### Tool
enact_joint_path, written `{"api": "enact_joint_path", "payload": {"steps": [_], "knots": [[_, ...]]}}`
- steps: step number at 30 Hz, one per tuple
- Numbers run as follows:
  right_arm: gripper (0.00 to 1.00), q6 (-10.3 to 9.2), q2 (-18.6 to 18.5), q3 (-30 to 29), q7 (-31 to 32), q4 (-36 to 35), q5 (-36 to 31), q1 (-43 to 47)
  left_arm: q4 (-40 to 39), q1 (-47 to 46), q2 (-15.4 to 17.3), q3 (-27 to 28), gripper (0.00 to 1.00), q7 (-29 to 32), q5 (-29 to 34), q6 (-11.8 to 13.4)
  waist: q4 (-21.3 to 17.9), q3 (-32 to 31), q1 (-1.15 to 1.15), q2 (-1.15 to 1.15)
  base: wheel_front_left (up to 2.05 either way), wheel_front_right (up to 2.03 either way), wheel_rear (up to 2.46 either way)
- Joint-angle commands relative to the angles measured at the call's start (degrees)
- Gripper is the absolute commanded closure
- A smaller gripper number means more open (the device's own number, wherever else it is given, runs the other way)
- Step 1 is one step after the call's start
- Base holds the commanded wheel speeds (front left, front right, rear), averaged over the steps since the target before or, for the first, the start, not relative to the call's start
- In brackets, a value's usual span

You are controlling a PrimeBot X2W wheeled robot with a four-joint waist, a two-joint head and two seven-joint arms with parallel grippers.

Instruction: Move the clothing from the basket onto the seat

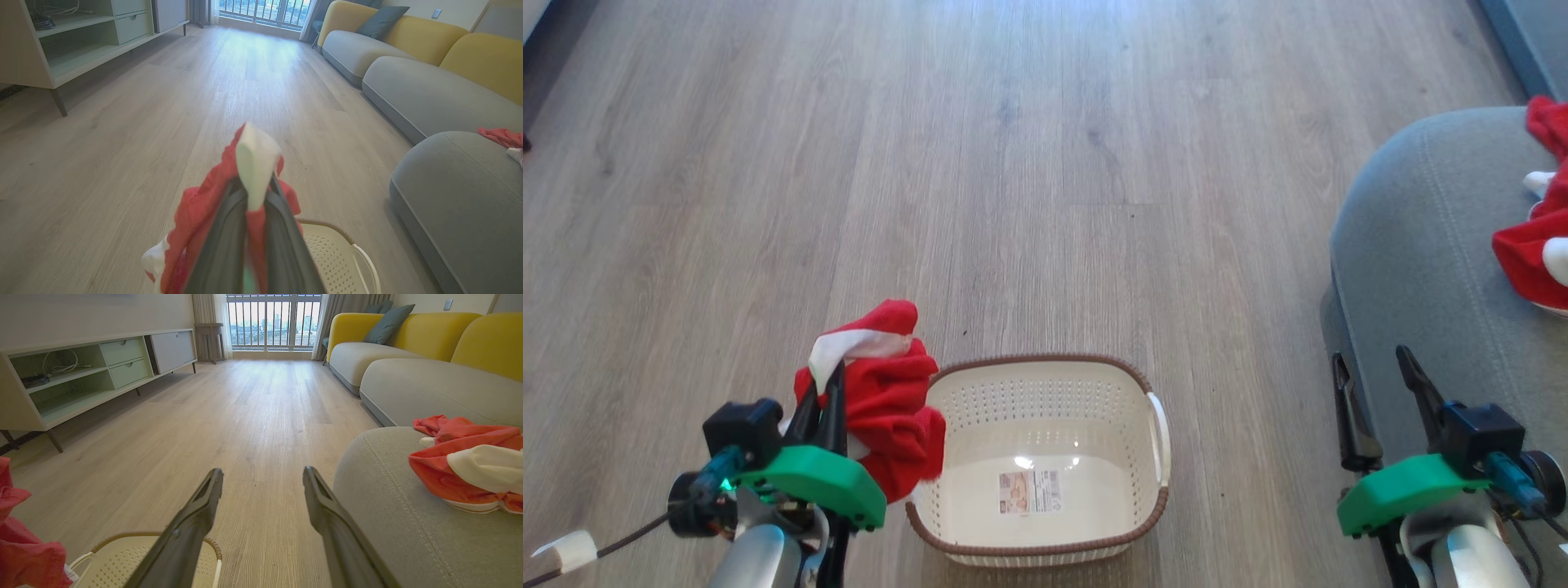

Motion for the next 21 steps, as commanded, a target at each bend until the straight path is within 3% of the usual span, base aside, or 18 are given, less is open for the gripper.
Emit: {"api": "enact_joint_path", "payload": {"steps": [1, 21], "knots": [[0.00, -0.01, -0.92, 1.64, -0.38, -1.60, -0.25, -1.08, -2.39, -2.11, 1.06, 2.36, 1.00, -0.72, 0.63, 0.35, -0.19, -0.28, 0.01, -0.01, 0.00, 0.00, 0.00], [0.00, -0.01, -1.07, 2.51, -0.38, -1.13, 0.18, -1.69, -2.81, -2.09, 1.02, 1.95, 1.00, -0.72, 0.86, 0.04, -1.65, -0.04, 0.01, -0.01, 0.00, 0.00, 0.00]]}}
